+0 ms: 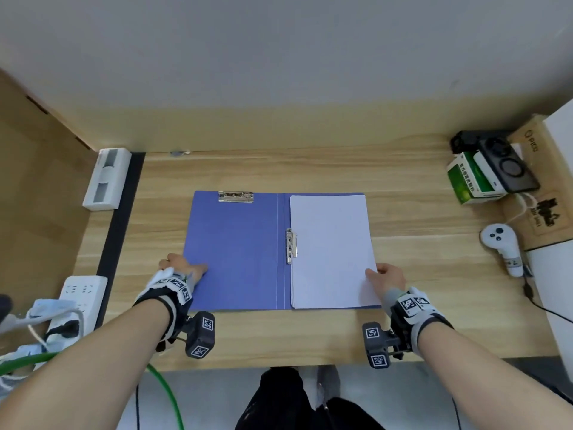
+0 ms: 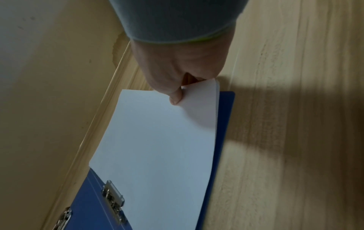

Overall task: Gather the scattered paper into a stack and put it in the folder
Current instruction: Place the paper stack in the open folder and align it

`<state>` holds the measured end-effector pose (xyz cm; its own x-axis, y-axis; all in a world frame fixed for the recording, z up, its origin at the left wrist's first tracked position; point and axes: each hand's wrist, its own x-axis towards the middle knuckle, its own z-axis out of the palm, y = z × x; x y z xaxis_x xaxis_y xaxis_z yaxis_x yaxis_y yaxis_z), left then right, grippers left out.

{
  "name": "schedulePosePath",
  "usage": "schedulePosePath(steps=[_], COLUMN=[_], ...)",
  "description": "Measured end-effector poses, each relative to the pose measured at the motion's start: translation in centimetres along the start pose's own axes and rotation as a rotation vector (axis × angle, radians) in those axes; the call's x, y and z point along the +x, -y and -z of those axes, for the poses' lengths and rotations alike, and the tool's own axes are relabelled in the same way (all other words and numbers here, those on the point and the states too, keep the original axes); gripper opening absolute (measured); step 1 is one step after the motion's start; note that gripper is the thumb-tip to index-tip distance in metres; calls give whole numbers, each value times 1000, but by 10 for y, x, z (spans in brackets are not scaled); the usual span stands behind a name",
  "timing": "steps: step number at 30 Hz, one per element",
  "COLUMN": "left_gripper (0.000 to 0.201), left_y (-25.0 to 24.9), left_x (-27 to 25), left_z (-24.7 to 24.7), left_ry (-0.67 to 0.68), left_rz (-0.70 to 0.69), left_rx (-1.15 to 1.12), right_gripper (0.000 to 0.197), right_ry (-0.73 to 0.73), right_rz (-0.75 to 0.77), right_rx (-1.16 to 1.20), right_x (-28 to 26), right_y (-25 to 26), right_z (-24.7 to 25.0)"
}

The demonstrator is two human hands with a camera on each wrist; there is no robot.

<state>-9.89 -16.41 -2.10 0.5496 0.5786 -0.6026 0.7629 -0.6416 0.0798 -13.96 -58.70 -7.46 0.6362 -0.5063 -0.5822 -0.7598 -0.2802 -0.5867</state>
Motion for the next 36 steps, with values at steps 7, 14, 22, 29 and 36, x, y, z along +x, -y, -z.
schedulePosePath(steps=[7, 14, 22, 29, 36], left_gripper=[13, 8, 60, 25, 19], left_y=[-17, -72, -142, -148, -128], left_x=[-56, -145, -196, -163, -107], left_z=[30, 41, 3, -55, -85], left_ry=[-34, 42, 270, 317, 294], left_rz=[-171, -375, -576, -576, -471], left_rx=[-388, -460, -598, -344, -84], right_gripper=[16, 15, 16, 16, 6], right_ry=[116, 119, 167, 141, 164], right_rz=[-5, 32, 56, -14, -75], right_rx=[18, 130, 201, 249, 135], right_x=[6, -1, 9, 24, 37], right_y=[-16, -10, -8, -6, -12], right_z=[28, 64, 87, 84, 53])
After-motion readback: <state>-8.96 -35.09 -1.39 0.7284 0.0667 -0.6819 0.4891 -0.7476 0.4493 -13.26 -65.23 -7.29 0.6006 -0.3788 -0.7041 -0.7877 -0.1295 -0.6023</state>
